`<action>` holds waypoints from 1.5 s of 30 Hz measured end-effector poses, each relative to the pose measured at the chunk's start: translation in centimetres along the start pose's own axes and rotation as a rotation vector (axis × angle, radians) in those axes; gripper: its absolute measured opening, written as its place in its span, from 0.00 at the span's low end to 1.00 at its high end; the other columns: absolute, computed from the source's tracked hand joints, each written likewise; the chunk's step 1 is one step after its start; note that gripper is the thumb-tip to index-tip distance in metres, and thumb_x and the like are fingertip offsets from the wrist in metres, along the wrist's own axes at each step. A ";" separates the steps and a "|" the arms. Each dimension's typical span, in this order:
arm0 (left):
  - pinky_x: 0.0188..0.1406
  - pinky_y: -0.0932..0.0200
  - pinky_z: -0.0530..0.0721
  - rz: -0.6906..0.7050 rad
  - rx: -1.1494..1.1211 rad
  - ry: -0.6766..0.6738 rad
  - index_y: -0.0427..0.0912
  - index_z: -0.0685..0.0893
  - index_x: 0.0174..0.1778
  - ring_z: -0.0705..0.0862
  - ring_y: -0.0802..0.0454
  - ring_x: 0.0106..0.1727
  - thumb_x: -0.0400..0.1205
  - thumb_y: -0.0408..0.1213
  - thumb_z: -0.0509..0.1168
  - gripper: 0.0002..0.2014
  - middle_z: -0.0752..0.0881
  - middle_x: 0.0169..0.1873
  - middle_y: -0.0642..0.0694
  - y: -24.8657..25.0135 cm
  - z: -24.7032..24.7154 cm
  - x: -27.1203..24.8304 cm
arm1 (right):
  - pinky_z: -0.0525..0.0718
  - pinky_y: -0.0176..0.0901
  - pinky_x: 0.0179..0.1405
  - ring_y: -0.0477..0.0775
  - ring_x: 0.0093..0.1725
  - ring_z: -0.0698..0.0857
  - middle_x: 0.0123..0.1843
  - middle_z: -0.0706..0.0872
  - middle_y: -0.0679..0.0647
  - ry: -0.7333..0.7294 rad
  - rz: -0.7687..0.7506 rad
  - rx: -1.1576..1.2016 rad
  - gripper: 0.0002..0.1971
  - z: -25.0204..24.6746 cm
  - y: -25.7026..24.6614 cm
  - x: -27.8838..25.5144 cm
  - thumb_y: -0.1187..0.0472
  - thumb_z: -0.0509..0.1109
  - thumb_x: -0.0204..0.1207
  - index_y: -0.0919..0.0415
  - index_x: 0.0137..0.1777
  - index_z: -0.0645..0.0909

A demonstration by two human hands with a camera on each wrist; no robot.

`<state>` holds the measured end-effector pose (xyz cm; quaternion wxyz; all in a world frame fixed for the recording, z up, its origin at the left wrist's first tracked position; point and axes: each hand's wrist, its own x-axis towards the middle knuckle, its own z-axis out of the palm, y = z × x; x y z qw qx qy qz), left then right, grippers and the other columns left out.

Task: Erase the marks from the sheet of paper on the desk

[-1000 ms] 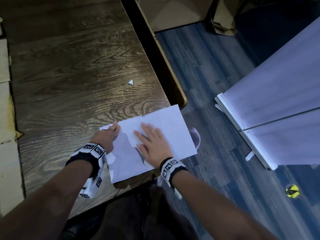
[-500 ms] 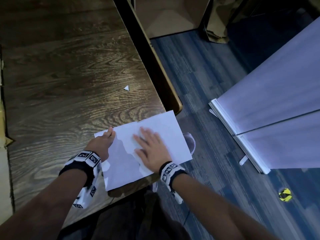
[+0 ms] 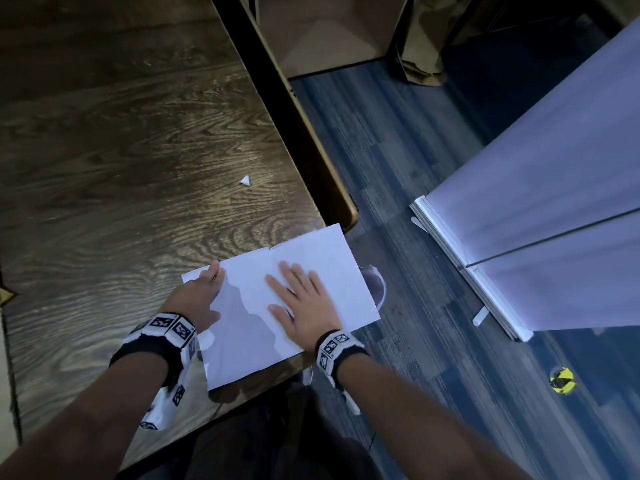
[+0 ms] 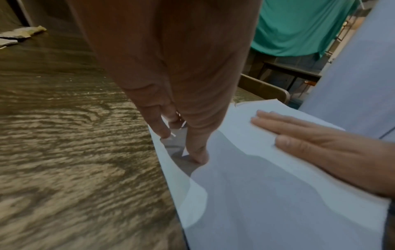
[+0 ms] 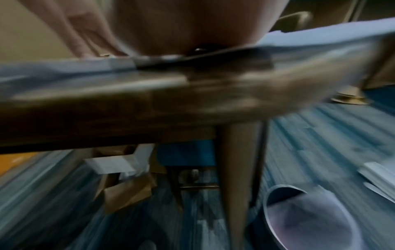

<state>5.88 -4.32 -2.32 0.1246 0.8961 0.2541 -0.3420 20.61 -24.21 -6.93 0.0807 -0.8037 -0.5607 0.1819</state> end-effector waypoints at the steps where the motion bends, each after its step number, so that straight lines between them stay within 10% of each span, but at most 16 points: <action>1: 0.60 0.58 0.81 -0.003 -0.030 0.017 0.41 0.39 0.88 0.69 0.50 0.81 0.86 0.44 0.64 0.44 0.33 0.86 0.46 -0.1 0.2 -0.3 | 0.48 0.60 0.86 0.55 0.88 0.43 0.89 0.44 0.49 0.031 0.057 -0.005 0.30 0.1 0.9 -0.4 0.39 0.48 0.88 0.44 0.87 0.50; 5: 0.63 0.59 0.79 -0.047 -0.180 0.065 0.42 0.42 0.88 0.71 0.49 0.80 0.82 0.51 0.70 0.50 0.37 0.87 0.49 -0.5 0.9 -1.0 | 0.42 0.58 0.87 0.57 0.88 0.40 0.89 0.42 0.55 0.109 0.501 0.080 0.44 -2.6 4.9 -2.6 0.25 0.51 0.79 0.49 0.88 0.45; 9: 0.65 0.47 0.79 -0.175 -0.286 0.288 0.39 0.61 0.84 0.78 0.40 0.71 0.79 0.56 0.71 0.43 0.76 0.75 0.38 -0.1 -0.3 -0.6 | 0.41 0.57 0.84 0.61 0.87 0.44 0.89 0.45 0.60 -0.030 0.508 0.129 0.57 -4.2 4.0 -2.8 0.15 0.55 0.63 0.43 0.87 0.42; 14: 0.69 0.40 0.71 -0.333 -0.287 0.264 0.42 0.68 0.76 0.69 0.39 0.74 0.76 0.61 0.72 0.39 0.68 0.73 0.41 -0.5 -0.7 1.0 | 0.49 0.65 0.84 0.63 0.85 0.47 0.86 0.49 0.59 -0.096 0.538 0.288 0.60 -5.4 3.3 -0.9 0.17 0.70 0.51 0.30 0.82 0.44; 20: 0.59 0.51 0.80 -0.281 -0.455 0.156 0.37 0.78 0.69 0.81 0.40 0.66 0.87 0.50 0.61 0.21 0.82 0.66 0.38 -1.4 1.7 0.1 | 0.52 0.65 0.81 0.63 0.83 0.53 0.84 0.54 0.57 -0.033 0.341 0.096 0.55 -6.9 1.3 0.9 0.25 0.74 0.59 0.32 0.83 0.48; 25: 0.46 0.50 0.76 -0.455 -0.794 0.323 0.33 0.80 0.60 0.84 0.34 0.56 0.91 0.40 0.54 0.15 0.87 0.53 0.32 -2.7 5.8 -4.3 | 0.43 0.60 0.84 0.61 0.86 0.44 0.87 0.47 0.54 0.021 0.081 0.035 0.51 -7.7 -2.0 4.5 0.32 0.77 0.63 0.33 0.83 0.52; 33: 0.54 0.43 0.79 -0.728 -1.018 0.410 0.30 0.80 0.58 0.85 0.27 0.56 0.90 0.40 0.55 0.16 0.86 0.51 0.25 -3.6 10.7 -8.0 | 0.30 0.59 0.84 0.56 0.84 0.26 0.86 0.26 0.46 -0.113 -0.130 -0.123 0.52 -8.8 -6.0 9.6 0.32 0.75 0.66 0.34 0.85 0.48; 39: 0.56 0.46 0.75 -0.791 -1.157 0.406 0.32 0.75 0.50 0.83 0.26 0.60 0.90 0.36 0.55 0.10 0.84 0.56 0.23 -3.3 9.5 -7.8 | 0.69 0.60 0.77 0.50 0.77 0.68 0.76 0.72 0.46 0.295 -0.202 0.260 0.24 -15.5 -8.8 9.4 0.39 0.69 0.78 0.40 0.74 0.76; 45: 0.64 0.51 0.75 -0.754 -1.172 0.349 0.29 0.79 0.66 0.83 0.38 0.66 0.89 0.38 0.56 0.17 0.84 0.65 0.31 -4.1 8.9 -6.5 | 0.84 0.53 0.56 0.50 0.59 0.84 0.56 0.84 0.48 0.698 -0.396 0.559 0.13 -28.9 -12.4 4.5 0.58 0.69 0.83 0.56 0.66 0.85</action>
